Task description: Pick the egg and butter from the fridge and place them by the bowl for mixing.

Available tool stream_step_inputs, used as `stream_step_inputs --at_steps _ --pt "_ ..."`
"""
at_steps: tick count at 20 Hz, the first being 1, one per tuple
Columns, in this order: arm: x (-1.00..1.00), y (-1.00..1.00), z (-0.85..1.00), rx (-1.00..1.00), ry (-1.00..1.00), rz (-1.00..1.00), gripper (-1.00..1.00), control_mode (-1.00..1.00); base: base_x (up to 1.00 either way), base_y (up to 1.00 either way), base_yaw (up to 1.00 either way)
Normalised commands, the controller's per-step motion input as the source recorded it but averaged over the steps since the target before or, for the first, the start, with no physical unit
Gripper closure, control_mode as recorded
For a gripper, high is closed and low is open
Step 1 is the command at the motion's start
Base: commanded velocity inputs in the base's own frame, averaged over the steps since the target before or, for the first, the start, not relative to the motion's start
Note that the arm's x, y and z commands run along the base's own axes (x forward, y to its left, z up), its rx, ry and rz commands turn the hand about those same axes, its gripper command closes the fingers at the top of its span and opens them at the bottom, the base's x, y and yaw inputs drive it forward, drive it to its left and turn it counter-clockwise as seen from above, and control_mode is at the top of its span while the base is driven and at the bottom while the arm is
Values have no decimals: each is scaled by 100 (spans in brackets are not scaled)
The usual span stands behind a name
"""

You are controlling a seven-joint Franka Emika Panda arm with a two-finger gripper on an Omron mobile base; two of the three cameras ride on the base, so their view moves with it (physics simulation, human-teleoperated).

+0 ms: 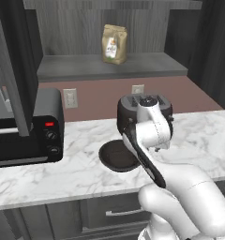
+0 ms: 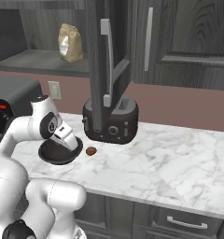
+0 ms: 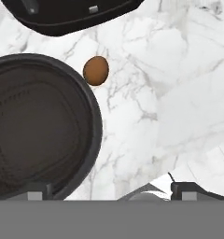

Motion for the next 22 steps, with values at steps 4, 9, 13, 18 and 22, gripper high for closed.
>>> stream_step_inputs --at_steps 4,9,13,18,22 --pt "-47 17 34 0 -4 40 -100 -100 0 0 0" --pt "-37 2 35 3 0 38 -100 -100 0 0 0" --pt "-25 3 39 7 0 29 -100 -100 0 0 0" --pt "-29 0 34 11 0 14 -100 -100 0 0 0" --pt "-33 9 26 4 0 0 -100 -100 0 0 0"
